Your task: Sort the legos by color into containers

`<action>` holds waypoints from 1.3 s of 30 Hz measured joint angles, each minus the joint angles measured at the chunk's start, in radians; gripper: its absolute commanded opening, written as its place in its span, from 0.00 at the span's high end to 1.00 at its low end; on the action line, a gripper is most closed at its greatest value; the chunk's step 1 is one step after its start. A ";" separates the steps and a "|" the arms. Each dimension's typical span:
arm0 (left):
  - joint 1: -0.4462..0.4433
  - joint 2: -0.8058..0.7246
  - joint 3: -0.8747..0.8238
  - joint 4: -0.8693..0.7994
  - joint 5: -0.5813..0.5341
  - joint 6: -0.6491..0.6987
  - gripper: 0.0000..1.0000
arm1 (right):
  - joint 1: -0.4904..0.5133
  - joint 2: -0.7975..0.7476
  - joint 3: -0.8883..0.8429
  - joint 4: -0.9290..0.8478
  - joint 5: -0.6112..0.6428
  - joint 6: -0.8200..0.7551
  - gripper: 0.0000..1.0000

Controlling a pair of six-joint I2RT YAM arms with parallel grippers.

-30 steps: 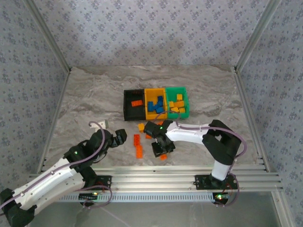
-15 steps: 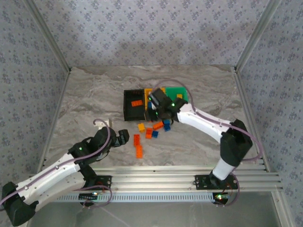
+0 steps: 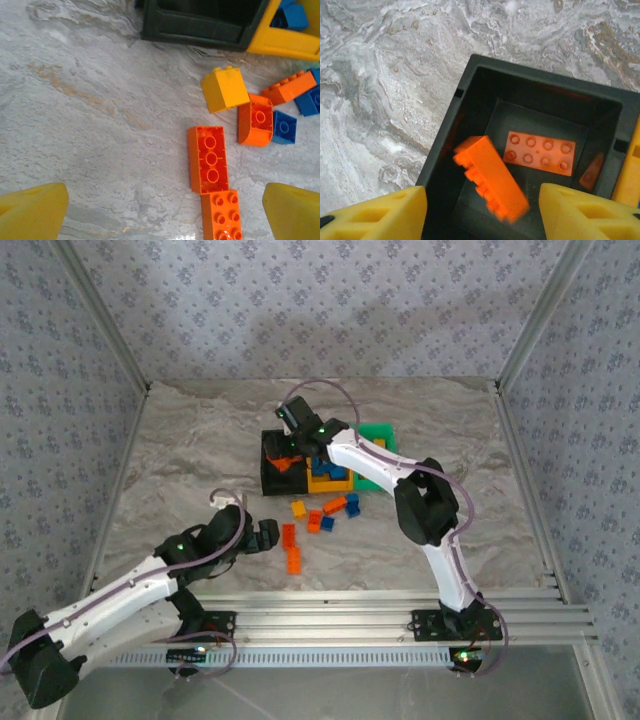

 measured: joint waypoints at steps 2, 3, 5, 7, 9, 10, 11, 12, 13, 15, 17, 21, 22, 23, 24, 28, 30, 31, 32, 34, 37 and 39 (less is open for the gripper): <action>0.000 0.027 0.010 0.005 0.026 0.014 0.01 | -0.002 -0.003 0.008 0.002 0.000 0.002 0.31; 0.000 0.043 0.016 0.009 0.042 0.024 0.01 | -0.002 -0.009 0.008 0.004 0.000 0.003 0.30; -0.006 0.082 0.032 0.014 0.071 0.038 0.01 | -0.004 -0.038 -0.023 0.019 0.002 0.006 0.29; -0.026 0.131 0.052 0.021 0.099 0.051 0.02 | -0.010 -0.097 -0.092 0.036 0.006 0.013 0.29; -0.058 0.195 0.072 0.038 0.128 0.061 0.04 | -0.021 -0.179 -0.185 0.055 0.011 0.020 0.29; -0.074 0.230 0.082 0.045 0.142 0.065 0.05 | -0.028 -0.224 -0.233 0.063 0.015 0.024 0.28; -0.090 0.262 0.088 0.051 0.154 0.068 0.06 | -0.034 -0.261 -0.272 0.070 0.020 0.028 0.28; -0.107 0.300 0.096 0.058 0.167 0.071 0.07 | -0.040 -0.304 -0.317 0.082 0.023 0.032 0.28; -0.121 0.336 0.103 0.063 0.177 0.073 0.09 | -0.047 -0.346 -0.361 0.091 0.027 0.035 0.28; -0.141 0.410 0.119 0.068 0.200 0.079 0.13 | -0.061 -0.420 -0.439 0.106 0.027 0.042 0.28; -0.151 0.472 0.134 0.069 0.220 0.082 0.17 | -0.073 -0.476 -0.499 0.117 0.028 0.047 0.27; -0.160 0.576 0.166 0.064 0.246 0.098 0.27 | -0.098 -0.579 -0.619 0.139 0.031 0.063 0.27; -0.162 0.593 0.173 0.064 0.251 0.103 0.31 | -0.104 -0.601 -0.644 0.142 0.031 0.066 0.27; -0.164 0.608 0.180 0.064 0.255 0.105 0.34 | -0.109 -0.619 -0.661 0.143 0.031 0.069 0.27; -0.165 0.626 0.187 0.063 0.263 0.111 0.36 | -0.115 -0.637 -0.679 0.148 0.031 0.071 0.27; -0.166 0.675 0.203 0.056 0.264 0.129 0.49 | -0.138 -0.709 -0.745 0.158 0.031 0.080 0.26; -0.167 0.677 0.208 0.044 0.260 0.132 0.53 | -0.148 -0.733 -0.762 0.159 0.031 0.085 0.26; -0.168 0.677 0.208 0.039 0.253 0.136 0.56 | -0.153 -0.743 -0.769 0.160 0.031 0.089 0.26; -0.169 0.677 0.208 0.037 0.248 0.137 0.59 | -0.156 -0.751 -0.774 0.160 0.031 0.092 0.26; -0.171 0.677 0.208 0.030 0.239 0.140 0.64 | -0.164 -0.766 -0.783 0.163 0.031 0.097 0.26; -0.183 0.665 0.206 0.023 0.246 0.137 0.68 | -0.174 -0.776 -0.793 0.168 0.031 0.104 0.26; -0.200 0.652 0.202 0.006 0.254 0.137 0.70 | -0.180 -0.779 -0.800 0.170 0.031 0.111 0.26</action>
